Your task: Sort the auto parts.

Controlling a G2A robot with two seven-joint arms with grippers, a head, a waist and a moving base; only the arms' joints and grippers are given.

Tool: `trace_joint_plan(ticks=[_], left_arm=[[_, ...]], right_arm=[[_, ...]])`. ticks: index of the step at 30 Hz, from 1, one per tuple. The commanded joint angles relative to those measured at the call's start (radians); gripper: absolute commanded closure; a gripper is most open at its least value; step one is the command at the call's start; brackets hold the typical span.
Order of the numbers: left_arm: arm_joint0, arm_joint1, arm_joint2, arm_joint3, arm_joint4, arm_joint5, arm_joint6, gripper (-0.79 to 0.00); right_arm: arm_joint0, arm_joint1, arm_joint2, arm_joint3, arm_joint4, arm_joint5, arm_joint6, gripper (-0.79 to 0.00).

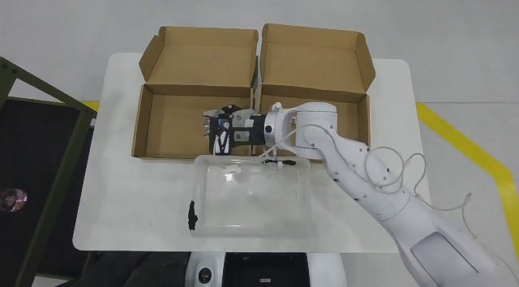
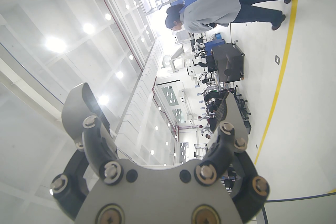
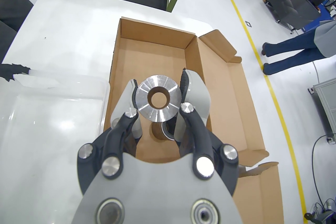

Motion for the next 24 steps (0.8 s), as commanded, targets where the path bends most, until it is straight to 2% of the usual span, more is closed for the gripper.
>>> trace_joint_plan(ticks=[1,24], left_arm=[[0.0,0.0,0.0,0.0,0.0,0.0,0.0,-0.785],[0.0,0.0,0.0,0.0,0.0,0.0,0.0,-0.785]], right_arm=[[0.01,-0.008,-0.014,0.028,0.011,0.003,-0.006,0.0],[0.145,-0.115,-0.174,0.325,0.049,-0.07,-0.025,0.0]])
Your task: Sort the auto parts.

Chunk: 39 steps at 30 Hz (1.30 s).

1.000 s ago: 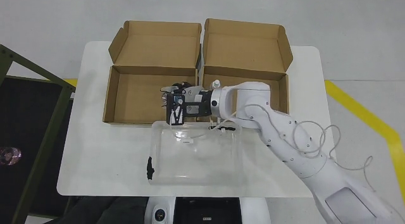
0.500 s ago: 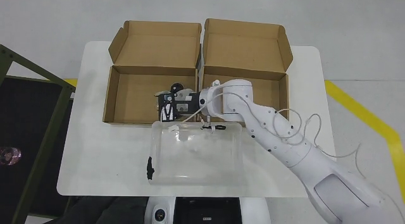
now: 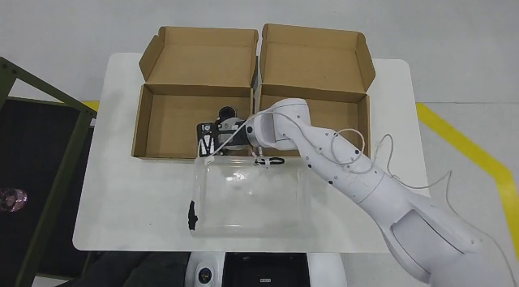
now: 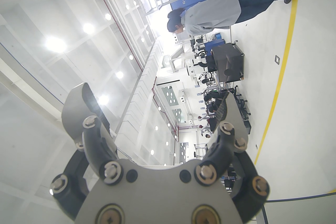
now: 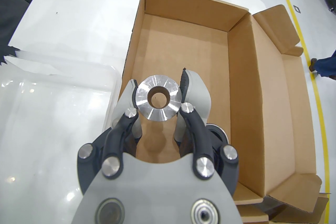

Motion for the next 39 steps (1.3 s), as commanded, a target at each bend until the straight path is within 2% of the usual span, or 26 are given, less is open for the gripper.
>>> trace_joint_plan(ticks=[1,17,30,39], left_arm=[[0.0,0.0,0.0,0.0,0.0,0.0,0.0,-0.785],[0.0,0.0,0.0,0.0,0.0,0.0,0.0,-0.785],[0.0,0.0,0.0,0.0,0.0,0.0,0.0,-0.785],[0.0,0.0,0.0,0.0,0.0,0.0,0.0,-0.785]], right_arm=[[0.006,-0.008,-0.01,0.021,0.001,-0.003,0.0,0.0],[0.059,-0.064,-0.054,0.169,0.002,-0.054,0.038,-0.006],[0.078,-0.093,-0.07,0.233,-0.028,-0.07,0.059,-0.142],[0.085,-0.107,-0.068,0.249,-0.046,-0.071,0.062,-0.286]])
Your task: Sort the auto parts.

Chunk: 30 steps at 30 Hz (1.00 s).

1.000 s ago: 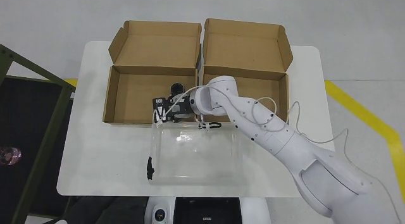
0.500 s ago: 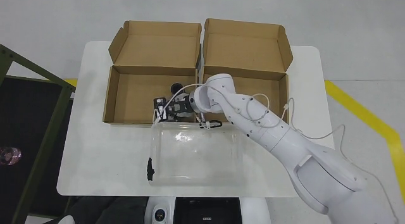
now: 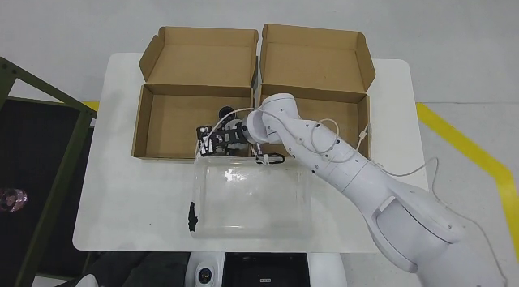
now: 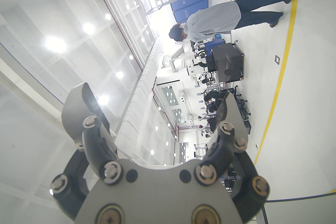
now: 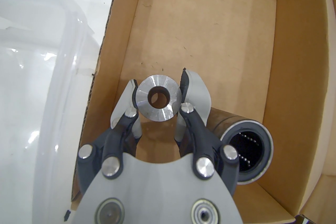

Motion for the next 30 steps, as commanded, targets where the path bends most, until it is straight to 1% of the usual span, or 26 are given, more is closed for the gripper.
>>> trace_joint_plan(ticks=[1,10,18,24,30], left_arm=[[0.0,0.0,0.0,0.0,0.0,0.0,0.0,-0.785],[0.0,0.0,0.0,0.0,0.0,0.0,0.0,-0.785],[0.0,0.0,0.0,0.0,0.0,0.0,0.0,-0.785],[0.0,0.0,0.0,0.0,0.0,0.0,0.0,-0.785],[0.0,0.0,0.0,0.0,0.0,0.0,0.0,-0.785]], right_arm=[[0.002,-0.002,0.002,0.001,-0.003,-0.002,-0.001,-0.289],[0.006,0.003,0.045,-0.033,0.001,-0.001,-0.044,-0.308],[-0.004,0.021,0.108,-0.112,0.009,0.002,-0.069,-0.308],[-0.044,0.045,0.168,-0.196,0.017,0.012,-0.054,-0.311],[-0.127,0.085,0.257,-0.333,0.025,0.006,-0.005,-0.317]])
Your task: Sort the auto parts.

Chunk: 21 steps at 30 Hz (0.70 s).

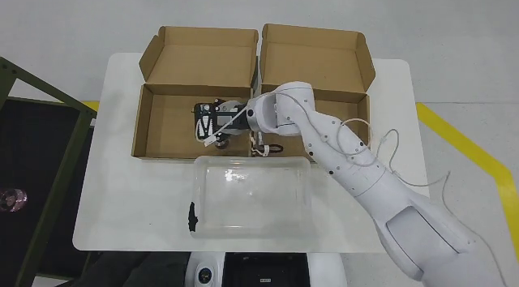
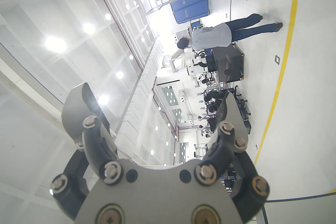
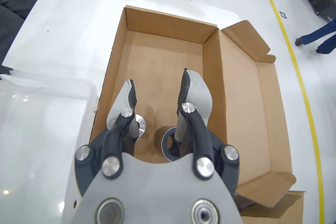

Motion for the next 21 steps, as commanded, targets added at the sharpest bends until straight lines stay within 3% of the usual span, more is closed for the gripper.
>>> trace_joint_plan(ticks=[1,13,21], left_arm=[[0.0,0.0,0.0,0.0,0.0,0.0,0.0,-0.785],[0.0,0.0,0.0,0.0,0.0,0.0,0.0,-0.785],[0.0,0.0,0.0,0.0,0.0,0.0,0.0,-0.785]], right_arm=[[-0.034,0.015,0.035,-0.054,0.002,-0.001,0.021,-0.317],[-0.327,0.109,0.269,-0.395,0.03,-0.033,0.157,-0.339],[-0.535,0.162,0.444,-0.596,-0.029,0.0,0.211,-0.366]])
